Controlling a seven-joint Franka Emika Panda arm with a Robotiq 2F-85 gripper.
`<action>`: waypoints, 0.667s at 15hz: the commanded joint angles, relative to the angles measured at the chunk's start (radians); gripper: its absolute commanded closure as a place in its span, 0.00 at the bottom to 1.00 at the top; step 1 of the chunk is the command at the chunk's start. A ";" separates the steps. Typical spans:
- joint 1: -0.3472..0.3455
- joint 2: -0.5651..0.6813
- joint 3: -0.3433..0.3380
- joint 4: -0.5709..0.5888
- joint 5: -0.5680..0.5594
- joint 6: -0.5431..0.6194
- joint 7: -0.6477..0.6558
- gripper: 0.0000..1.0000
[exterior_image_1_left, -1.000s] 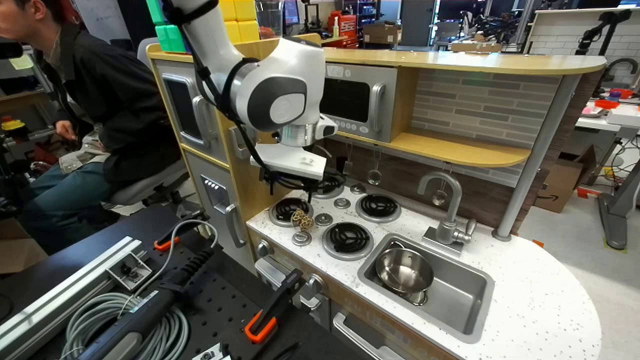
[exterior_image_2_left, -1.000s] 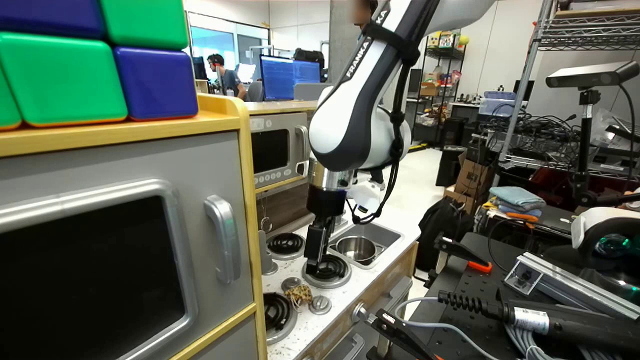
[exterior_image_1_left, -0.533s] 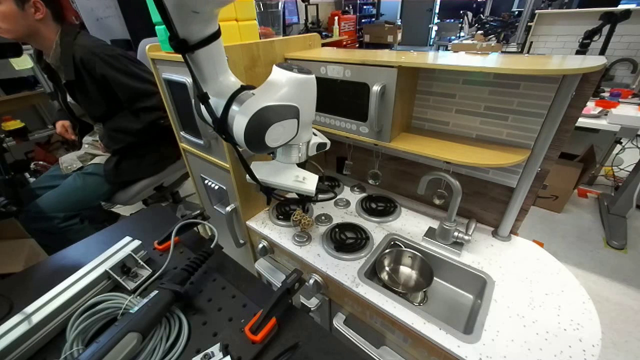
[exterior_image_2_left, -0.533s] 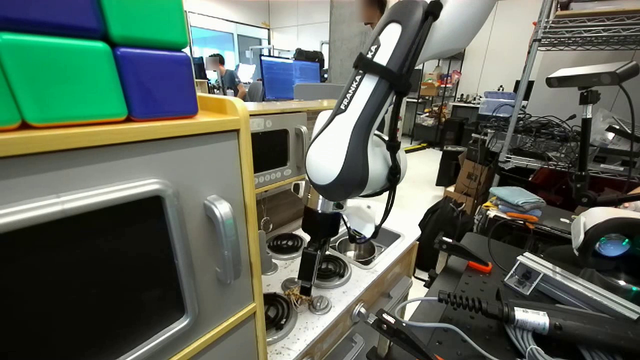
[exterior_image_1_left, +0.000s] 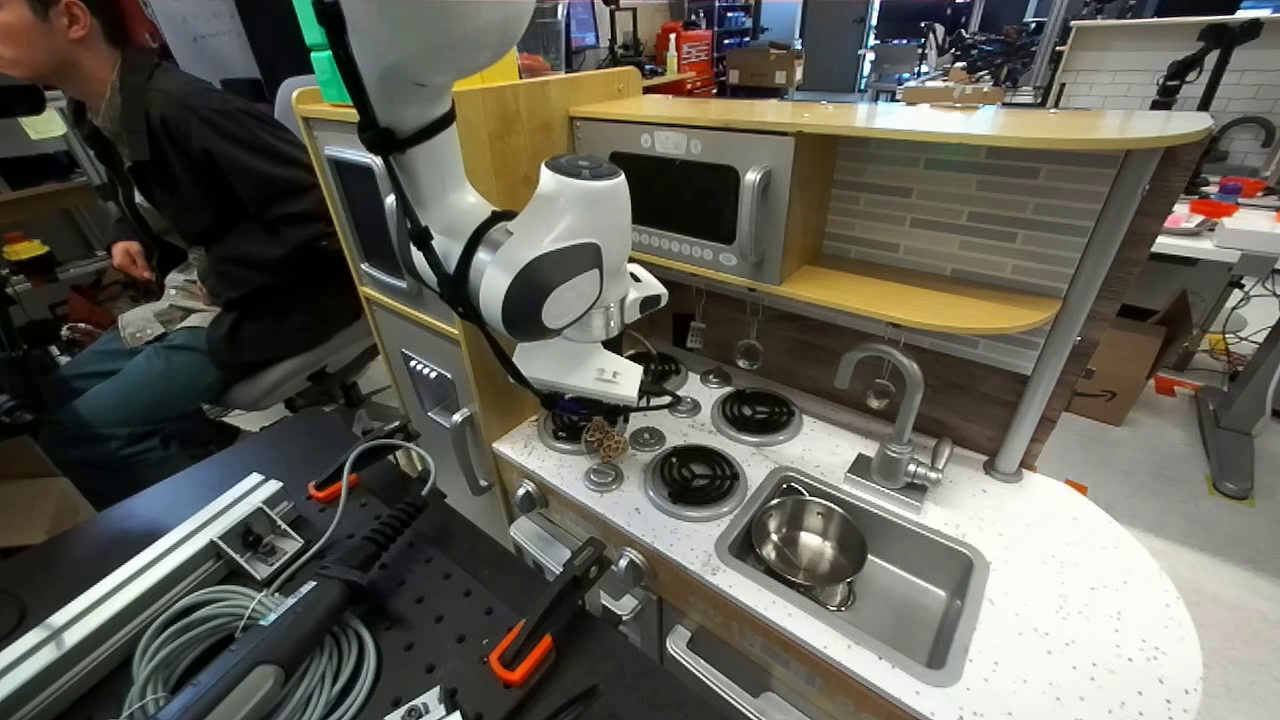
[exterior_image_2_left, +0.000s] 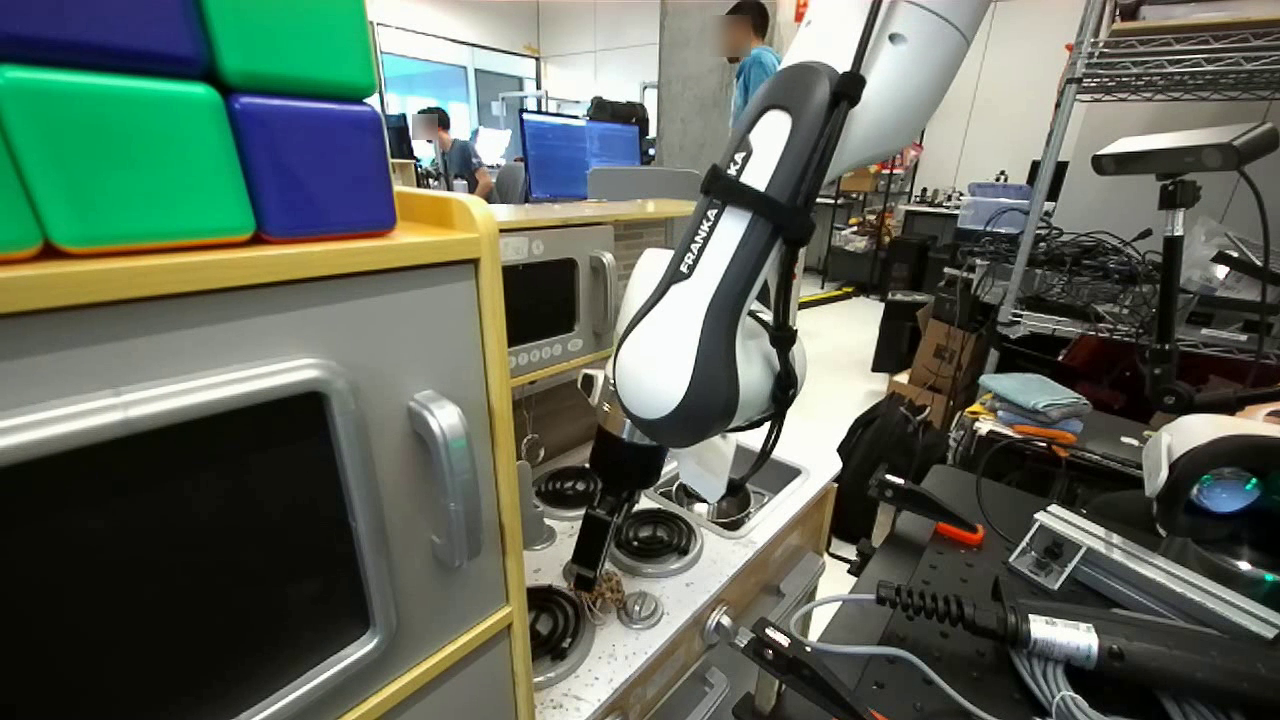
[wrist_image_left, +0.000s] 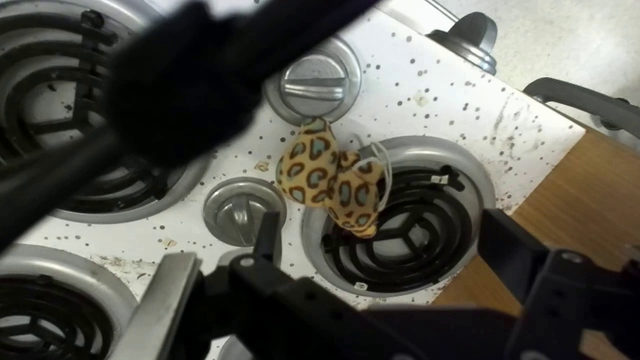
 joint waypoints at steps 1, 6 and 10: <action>0.033 0.055 -0.032 0.053 -0.048 0.032 0.068 0.00; 0.056 0.093 -0.052 0.086 -0.075 0.035 0.106 0.25; 0.051 0.104 -0.045 0.100 -0.071 0.025 0.114 0.55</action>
